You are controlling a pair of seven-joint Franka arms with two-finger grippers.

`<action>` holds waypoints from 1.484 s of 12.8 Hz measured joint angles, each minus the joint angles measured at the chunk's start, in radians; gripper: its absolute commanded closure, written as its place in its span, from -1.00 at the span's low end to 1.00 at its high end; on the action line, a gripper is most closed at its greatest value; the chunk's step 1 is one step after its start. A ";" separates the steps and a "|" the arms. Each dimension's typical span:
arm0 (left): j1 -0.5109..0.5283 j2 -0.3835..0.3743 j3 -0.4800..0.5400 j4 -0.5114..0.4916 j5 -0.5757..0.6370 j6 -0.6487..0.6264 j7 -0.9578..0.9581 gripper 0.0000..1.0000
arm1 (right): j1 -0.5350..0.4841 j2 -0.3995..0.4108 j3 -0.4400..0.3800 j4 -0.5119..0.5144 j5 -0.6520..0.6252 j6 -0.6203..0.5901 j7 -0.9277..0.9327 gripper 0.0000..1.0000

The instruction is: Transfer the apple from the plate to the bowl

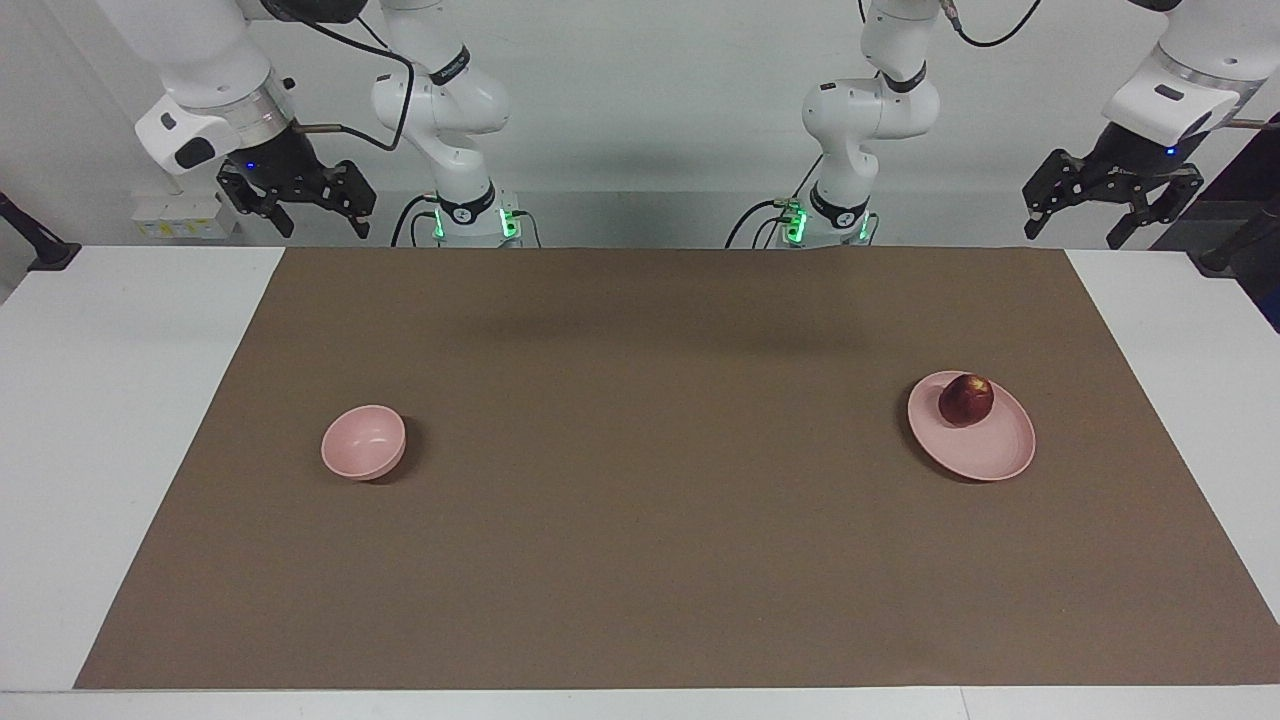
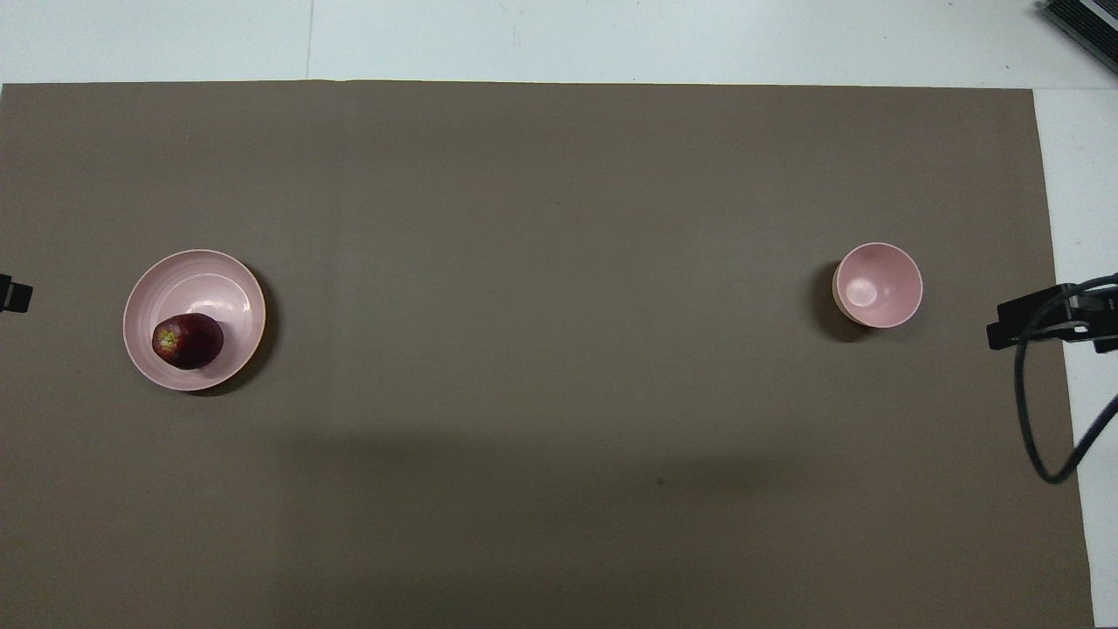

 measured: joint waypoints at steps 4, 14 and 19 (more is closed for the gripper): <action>0.000 -0.001 0.005 0.000 0.000 -0.002 0.000 -1.00 | 0.001 0.000 0.000 0.000 0.000 0.000 0.000 -1.00; -0.005 -0.006 -0.006 -0.253 0.000 0.297 0.008 -1.00 | 0.004 -0.001 0.000 -0.001 0.000 0.000 0.000 -1.00; -0.005 0.010 -0.005 -0.464 0.000 0.561 0.008 -1.00 | 0.004 -0.001 0.000 -0.002 0.000 -0.001 0.000 -1.00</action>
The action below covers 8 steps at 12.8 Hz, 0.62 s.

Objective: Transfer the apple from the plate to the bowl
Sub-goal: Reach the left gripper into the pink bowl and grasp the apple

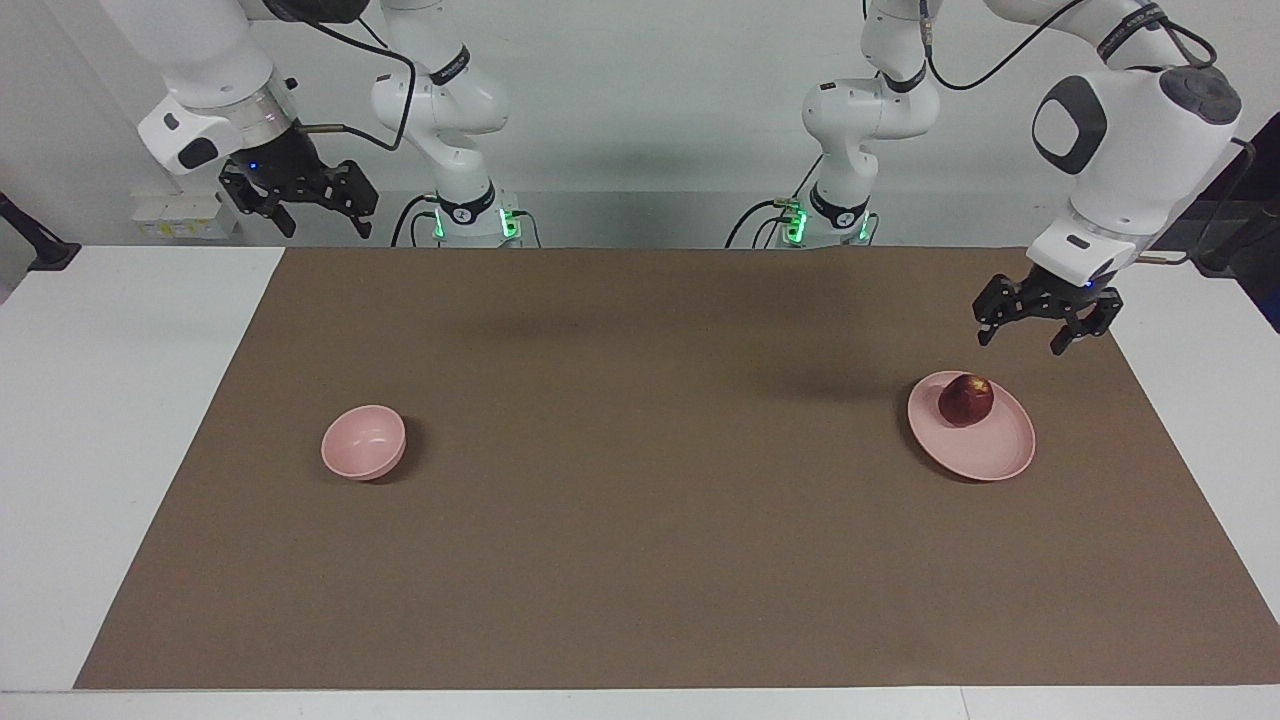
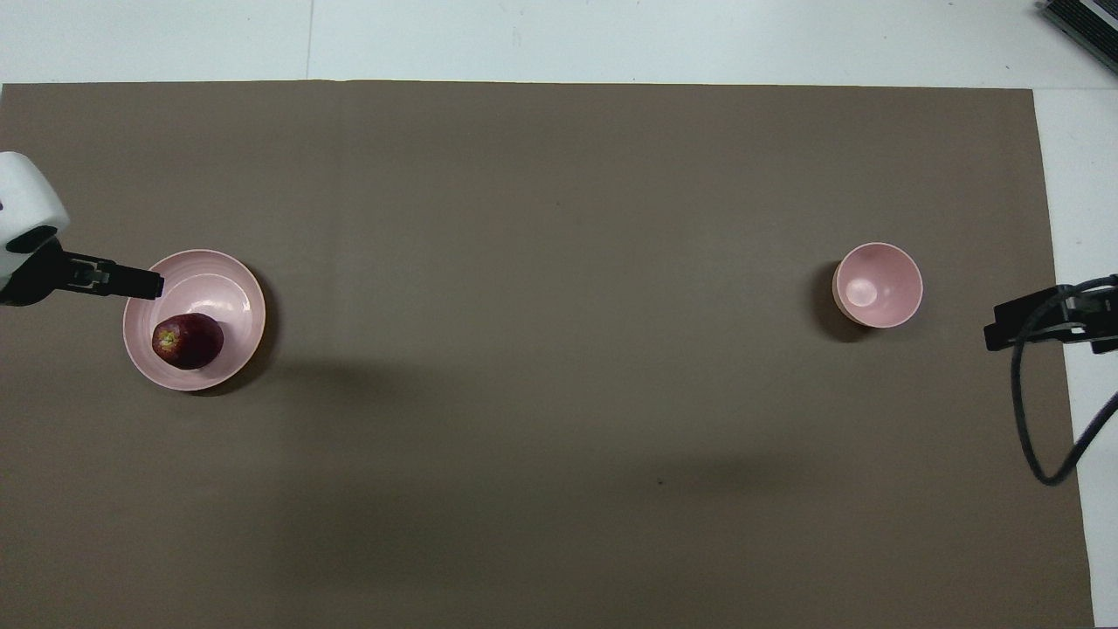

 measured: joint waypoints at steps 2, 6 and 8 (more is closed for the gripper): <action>0.000 0.021 0.003 -0.068 0.000 0.079 0.000 -1.00 | -0.001 0.000 0.000 0.000 0.000 0.000 0.000 -1.00; 0.002 0.049 0.013 -0.228 0.000 0.282 0.004 -1.00 | 0.005 -0.007 0.000 -0.017 0.002 -0.002 0.066 -1.00; 0.010 0.065 0.020 -0.277 0.000 0.349 0.004 -1.00 | 0.012 -0.014 0.000 -0.040 0.020 -0.002 0.137 -1.00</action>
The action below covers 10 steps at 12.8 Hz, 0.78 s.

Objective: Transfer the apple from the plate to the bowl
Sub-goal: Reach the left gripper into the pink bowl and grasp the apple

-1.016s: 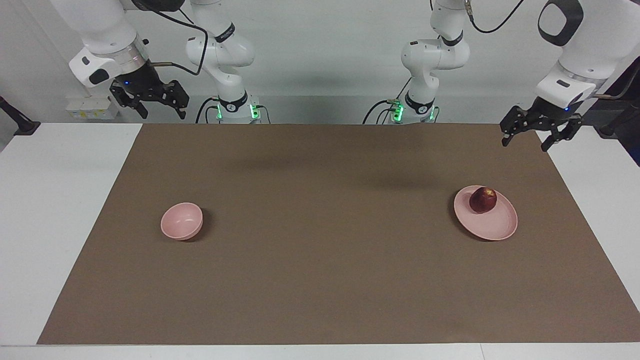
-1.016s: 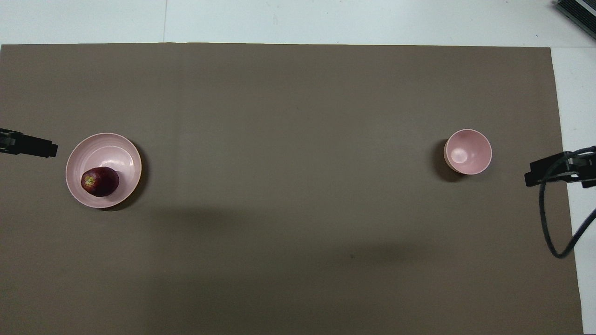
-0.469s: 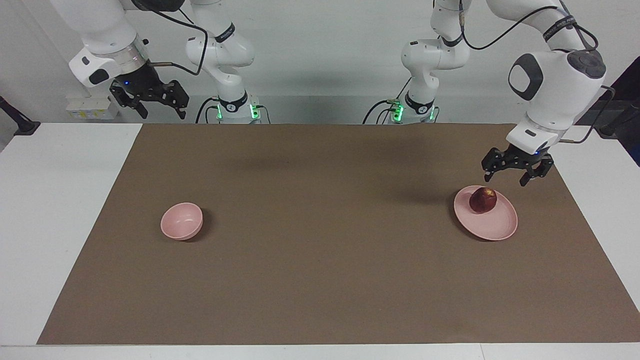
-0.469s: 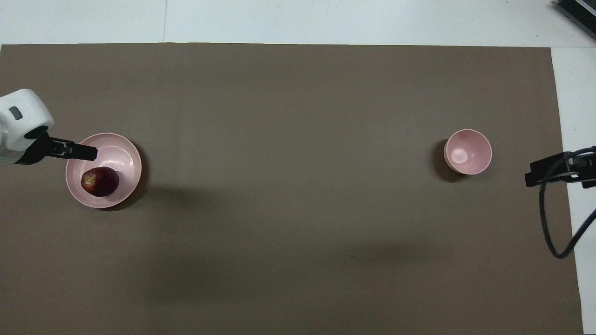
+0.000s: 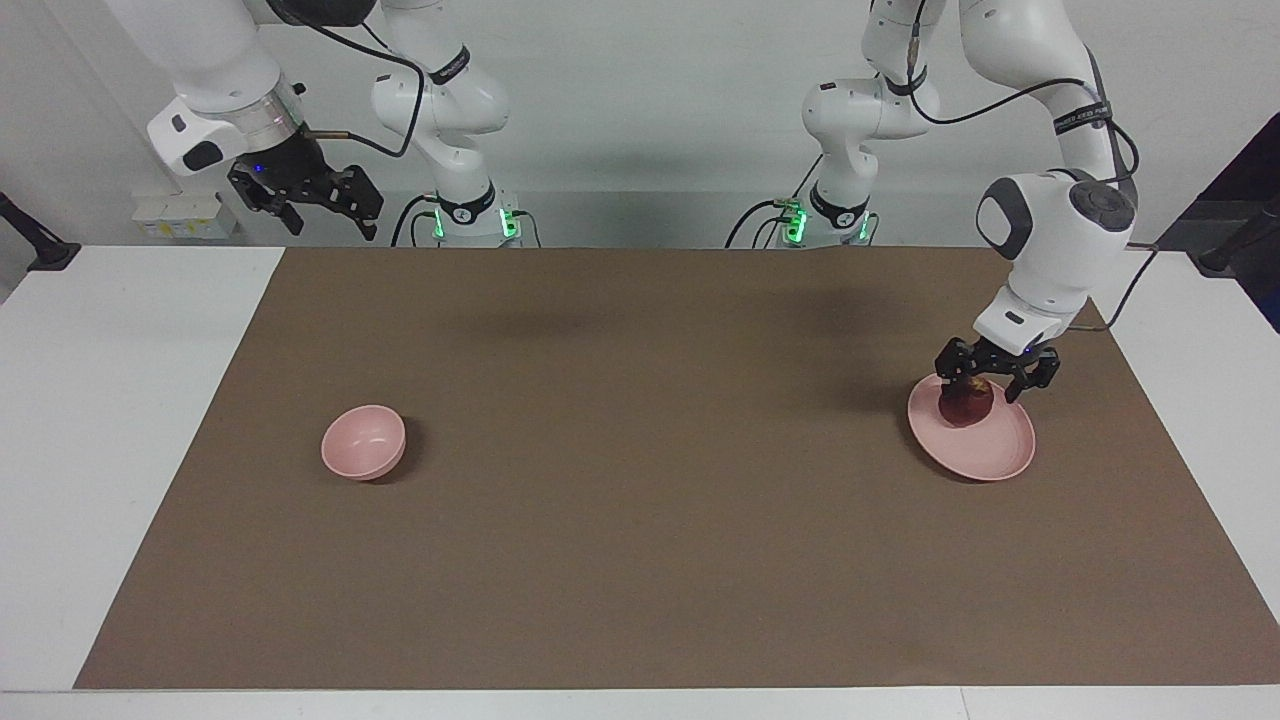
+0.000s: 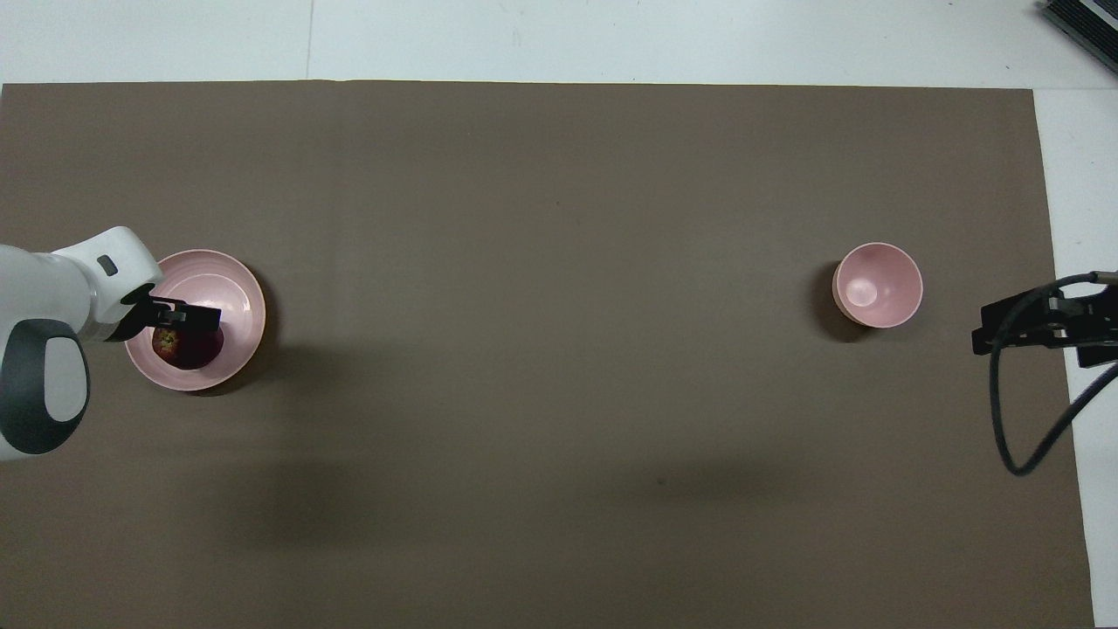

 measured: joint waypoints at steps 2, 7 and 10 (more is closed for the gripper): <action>0.007 0.015 0.007 -0.020 0.000 0.034 0.001 -1.00 | 0.001 -0.002 0.000 -0.023 0.032 0.000 0.073 -1.00; 0.018 0.025 0.020 -0.082 0.000 0.094 0.001 -0.29 | 0.003 0.001 0.001 -0.088 0.129 0.004 0.256 -1.00; 0.019 0.021 0.020 -0.084 0.000 0.095 0.002 0.84 | 0.042 0.014 0.003 -0.131 0.186 0.038 0.386 -1.00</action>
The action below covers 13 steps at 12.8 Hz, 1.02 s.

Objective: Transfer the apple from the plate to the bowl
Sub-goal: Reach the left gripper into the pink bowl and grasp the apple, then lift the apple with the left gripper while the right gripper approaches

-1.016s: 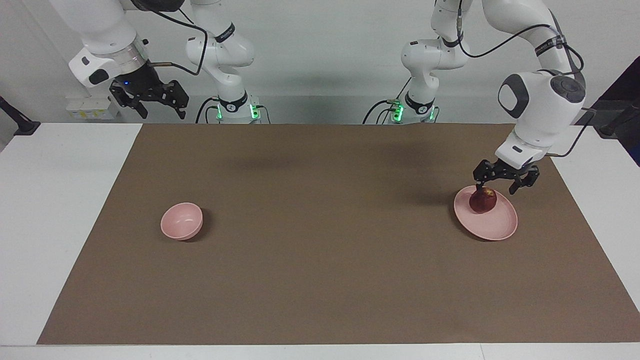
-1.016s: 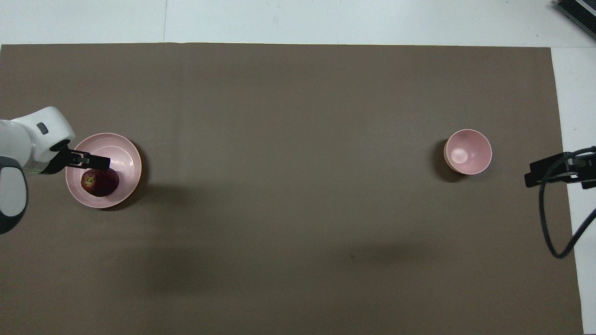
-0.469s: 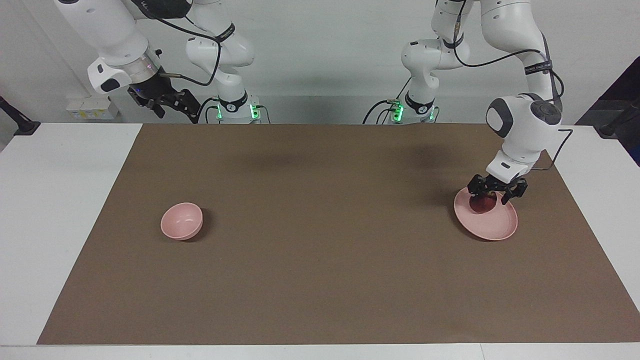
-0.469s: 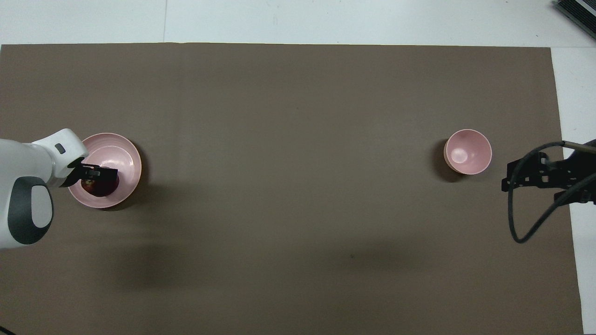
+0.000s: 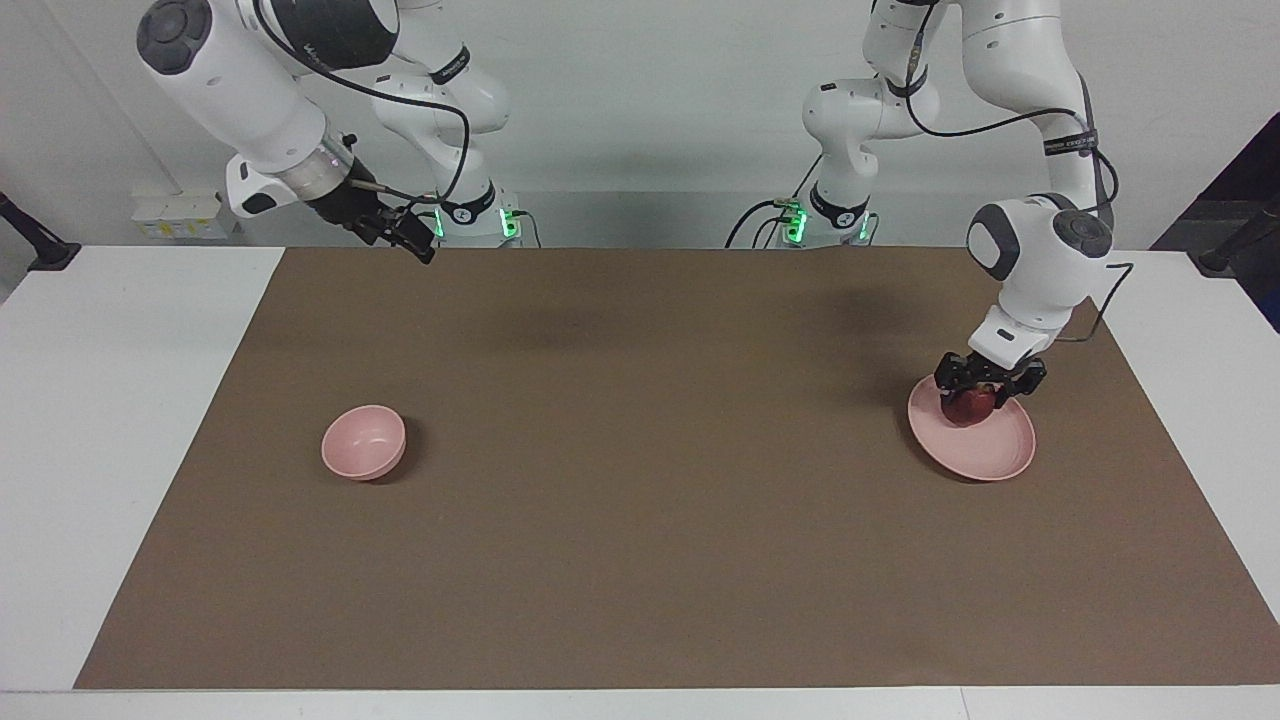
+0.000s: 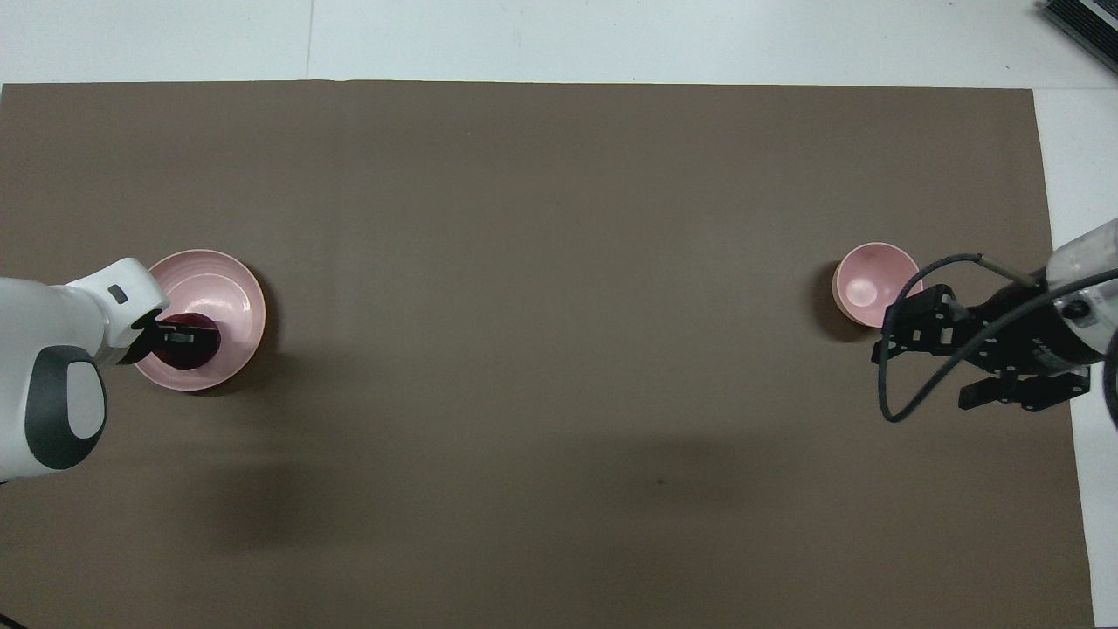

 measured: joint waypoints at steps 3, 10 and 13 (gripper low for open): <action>0.000 0.001 0.000 0.000 0.000 0.004 0.000 1.00 | 0.070 0.014 0.003 -0.058 0.077 0.088 0.175 -1.00; -0.003 -0.050 -0.036 0.061 -0.008 -0.063 0.000 1.00 | 0.144 0.042 0.006 -0.183 0.378 0.241 0.442 -1.00; -0.004 -0.112 -0.081 0.097 -0.181 -0.200 0.000 1.00 | 0.178 0.054 0.007 -0.226 0.519 0.345 0.523 -1.00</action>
